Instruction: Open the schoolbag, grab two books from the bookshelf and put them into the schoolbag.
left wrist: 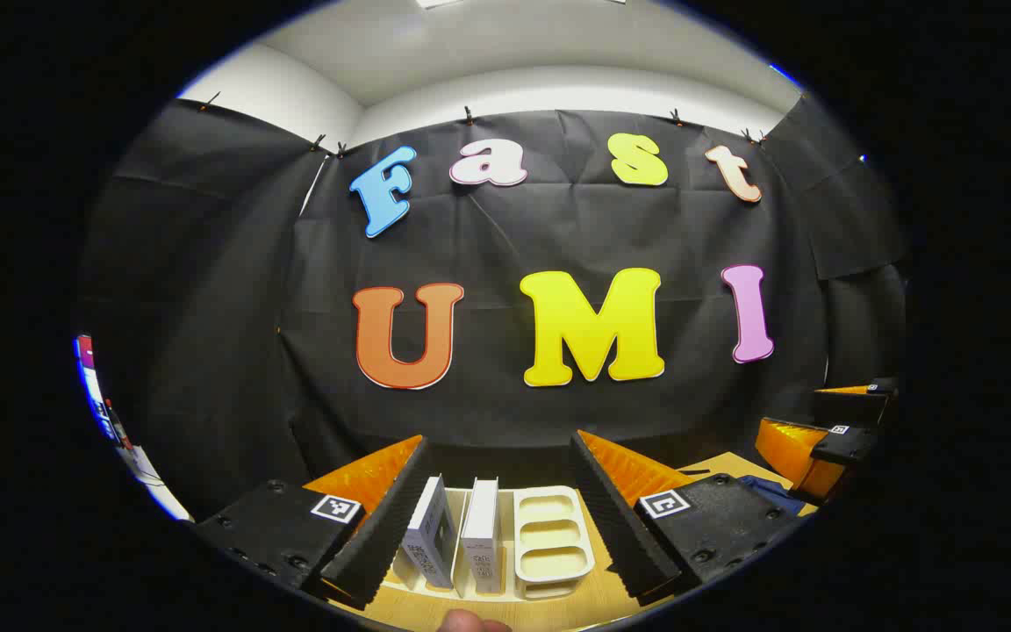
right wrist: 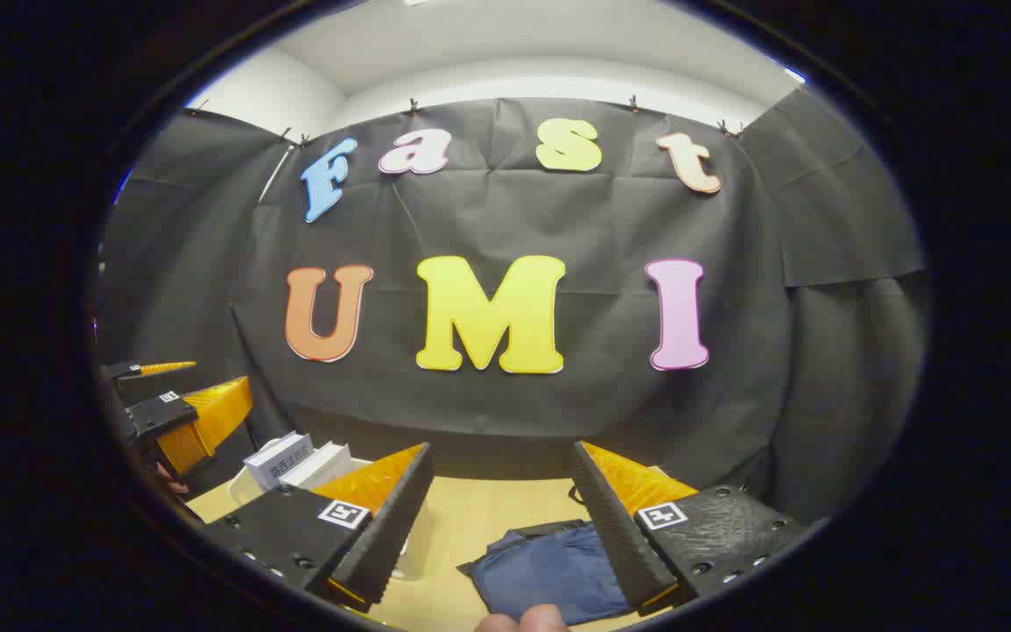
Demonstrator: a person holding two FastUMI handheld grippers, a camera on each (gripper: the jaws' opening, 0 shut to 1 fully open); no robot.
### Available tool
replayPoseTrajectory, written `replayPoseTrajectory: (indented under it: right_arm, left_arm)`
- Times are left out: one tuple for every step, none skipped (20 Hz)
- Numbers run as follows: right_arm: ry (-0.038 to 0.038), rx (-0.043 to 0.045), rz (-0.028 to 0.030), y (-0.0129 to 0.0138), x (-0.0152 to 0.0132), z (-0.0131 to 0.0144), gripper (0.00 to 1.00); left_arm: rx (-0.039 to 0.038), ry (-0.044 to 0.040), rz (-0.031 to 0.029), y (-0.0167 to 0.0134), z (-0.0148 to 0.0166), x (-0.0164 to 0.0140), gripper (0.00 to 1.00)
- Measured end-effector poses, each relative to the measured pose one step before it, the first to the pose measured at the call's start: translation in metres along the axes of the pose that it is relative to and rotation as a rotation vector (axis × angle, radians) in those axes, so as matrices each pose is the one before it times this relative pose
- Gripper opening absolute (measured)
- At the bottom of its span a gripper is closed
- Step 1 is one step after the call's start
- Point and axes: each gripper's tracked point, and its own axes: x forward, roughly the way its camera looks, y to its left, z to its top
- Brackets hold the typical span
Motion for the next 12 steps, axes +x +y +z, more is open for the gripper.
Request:
replayPoseTrajectory:
  right_arm:
    - [0.00014, 0.00018, -0.00152, -0.00048, -0.00057, 0.00013, 0.98]
    - [-0.00214, -0.00084, -0.00008, 0.00076, -0.00076, 0.00032, 0.98]
    - [-0.00087, -0.00058, 0.00082, 0.00004, -0.00025, 0.00109, 0.98]
    - [-0.00001, -0.00214, -0.00059, -0.00069, -0.00004, -0.00067, 0.98]
    - [0.00161, -0.00156, 0.00054, 0.00003, 0.00121, -0.00052, 0.98]
    - [0.00271, -0.00288, 0.00413, 0.00150, 0.00081, -0.00082, 0.98]
    - [0.00312, -0.00515, 0.00326, 0.00158, 0.00094, 0.00013, 0.98]
    - [0.00415, -0.00562, 0.00067, -0.00030, 0.00071, -0.00060, 0.95]
    - [0.00279, -0.00271, 0.00200, 0.00094, 0.00014, -0.00121, 0.95]
    - [0.00132, 0.00014, 0.00103, 0.00106, 0.00042, 0.00064, 0.95]
    - [0.00171, -0.00040, 0.00149, 0.00014, 0.00044, 0.00032, 0.95]
    - [0.00275, -0.00178, -0.00096, 0.00062, 0.00045, -0.00196, 0.95]
  left_arm:
    - [-0.00034, 0.00353, -0.00273, -0.00120, -0.00123, -0.00012, 0.99]
    - [-0.00063, 0.00058, -0.00278, 0.00005, 0.00054, -0.00183, 0.99]
    - [-0.00186, 0.00085, -0.00040, -0.00053, -0.00054, -0.00077, 0.99]
    - [-0.00171, 0.00318, 0.00075, -0.00038, -0.00057, 0.00002, 0.99]
    - [-0.00151, 0.00447, 0.00147, -0.00022, -0.00109, -0.00067, 0.99]
    - [-0.00151, 0.00041, -0.00021, -0.00062, 0.00041, 0.00022, 0.99]
    - [-0.00012, -0.00105, 0.00088, -0.00027, 0.00112, -0.00119, 0.99]
    - [0.00213, -0.00061, 0.00212, -0.00013, -0.00062, -0.00023, 0.99]
    - [0.00238, -0.00066, -0.00027, -0.00006, -0.00046, -0.00035, 0.99]
    - [0.00181, -0.00069, 0.00043, 0.00111, 0.00049, 0.00061, 0.99]
    - [0.00138, 0.00068, 0.00009, 0.00080, 0.00007, -0.00074, 0.99]
    - [-0.00048, 0.00107, -0.00101, 0.00037, 0.00012, 0.00112, 0.99]
